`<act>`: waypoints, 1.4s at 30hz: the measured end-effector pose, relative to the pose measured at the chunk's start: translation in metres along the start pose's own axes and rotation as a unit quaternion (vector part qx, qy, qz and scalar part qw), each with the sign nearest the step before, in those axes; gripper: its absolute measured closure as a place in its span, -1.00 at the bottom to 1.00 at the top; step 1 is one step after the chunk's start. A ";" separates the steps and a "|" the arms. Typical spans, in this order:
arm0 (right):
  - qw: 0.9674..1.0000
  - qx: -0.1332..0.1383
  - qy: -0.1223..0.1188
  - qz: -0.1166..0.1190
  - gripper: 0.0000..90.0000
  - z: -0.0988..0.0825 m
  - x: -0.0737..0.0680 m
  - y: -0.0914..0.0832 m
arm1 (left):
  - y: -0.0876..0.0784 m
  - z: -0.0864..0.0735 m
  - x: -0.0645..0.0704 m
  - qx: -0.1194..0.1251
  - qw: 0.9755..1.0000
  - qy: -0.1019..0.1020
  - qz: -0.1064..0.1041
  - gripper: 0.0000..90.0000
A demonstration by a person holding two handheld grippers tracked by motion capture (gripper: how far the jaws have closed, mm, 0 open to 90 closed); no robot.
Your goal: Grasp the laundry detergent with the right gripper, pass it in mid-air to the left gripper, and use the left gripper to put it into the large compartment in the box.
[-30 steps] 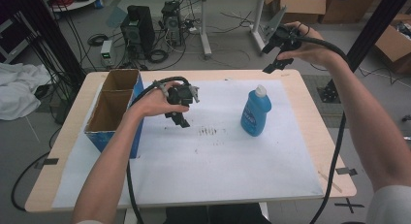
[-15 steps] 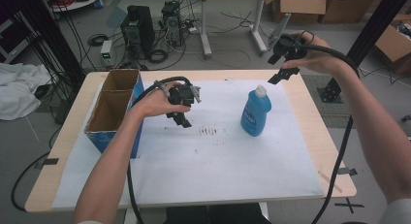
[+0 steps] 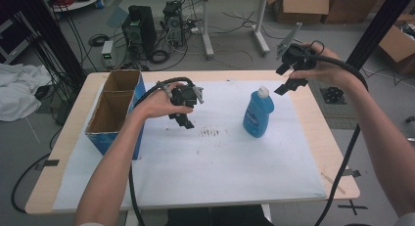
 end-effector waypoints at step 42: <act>0.994 0.043 0.102 -0.023 -0.62 -0.033 -0.057 0.034 | 0.003 -0.002 0.003 0.004 1.000 -0.001 -0.001 -0.57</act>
Point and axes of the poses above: each handheld gripper's, and its own axes: y roughly forward along the jaws, z roughly out of its top, x roughly to its right, the point moved 7 cm from there along y, roughly forward along the jaws, and after that the axes turned 1 degree about -y, right-handed, at the moved point
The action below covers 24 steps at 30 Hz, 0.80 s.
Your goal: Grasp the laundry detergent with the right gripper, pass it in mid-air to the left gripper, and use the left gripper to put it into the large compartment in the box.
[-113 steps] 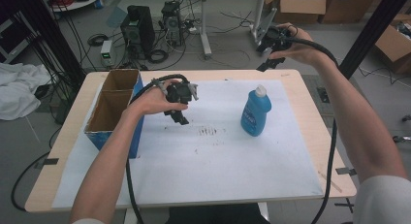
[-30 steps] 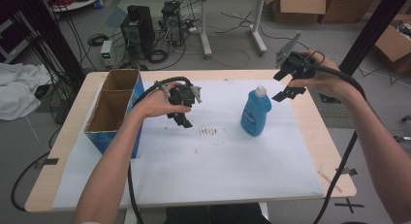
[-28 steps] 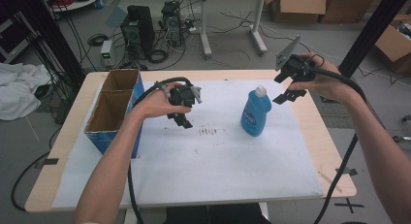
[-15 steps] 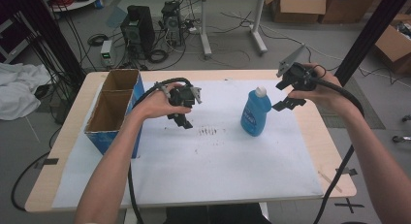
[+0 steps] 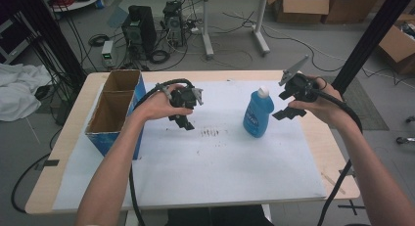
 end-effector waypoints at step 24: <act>0.983 0.115 0.136 -0.047 -0.63 -0.008 -0.004 0.038 | 0.000 -0.001 0.002 0.011 1.000 -0.001 -0.001 -0.57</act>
Point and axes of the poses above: each handheld gripper's, and its own axes: y roughly forward along the jaws, z roughly out of its top, x roughly to its right, the point moved 7 cm from there along y, roughly forward along the jaws, and after that the axes turned 1 degree about -y, right-handed, at the moved point
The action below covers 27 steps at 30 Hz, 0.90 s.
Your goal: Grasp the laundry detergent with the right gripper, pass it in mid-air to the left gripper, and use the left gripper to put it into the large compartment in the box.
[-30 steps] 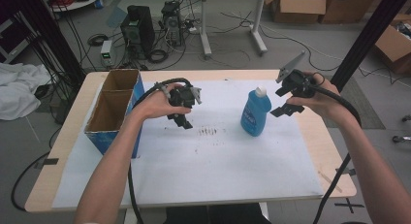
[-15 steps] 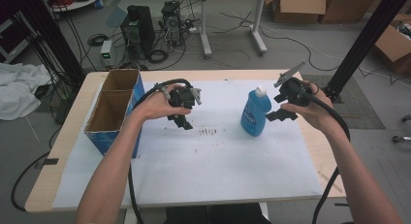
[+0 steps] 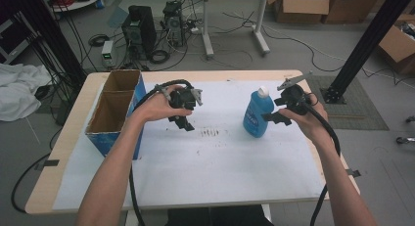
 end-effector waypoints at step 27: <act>0.991 0.084 0.087 -0.047 -0.65 -0.013 -0.008 0.037 | 0.001 -0.001 0.000 0.005 1.000 -0.006 -0.003 -0.58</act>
Point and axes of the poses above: each handheld gripper's, and its own axes: y roughly forward along the jaws, z roughly out of its top, x roughly to its right, the point moved 7 cm from there along y, roughly forward along the jaws, and after that the axes turned 1 degree about -y, right-handed, at the moved point
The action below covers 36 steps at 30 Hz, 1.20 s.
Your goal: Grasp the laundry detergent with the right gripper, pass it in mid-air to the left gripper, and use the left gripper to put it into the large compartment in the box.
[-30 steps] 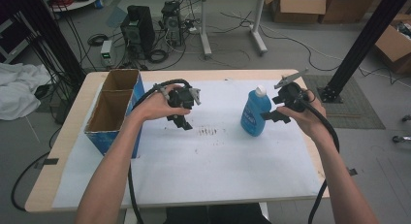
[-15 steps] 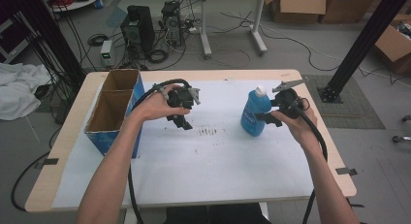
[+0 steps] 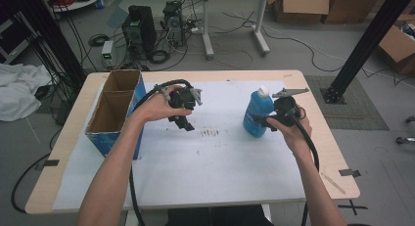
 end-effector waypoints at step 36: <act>0.999 0.019 0.016 -0.033 -0.65 -0.010 0.002 0.026 | 0.004 -0.002 0.002 0.001 1.000 -0.002 -0.009 -0.58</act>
Point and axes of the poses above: each handheld gripper's, and its own axes: y roughly forward along the jaws, z roughly out of its top, x roughly to its right, the point moved 7 cm from there along y, roughly forward along the jaws, and after that the axes turned 1 degree about -y, right-handed, at the moved point
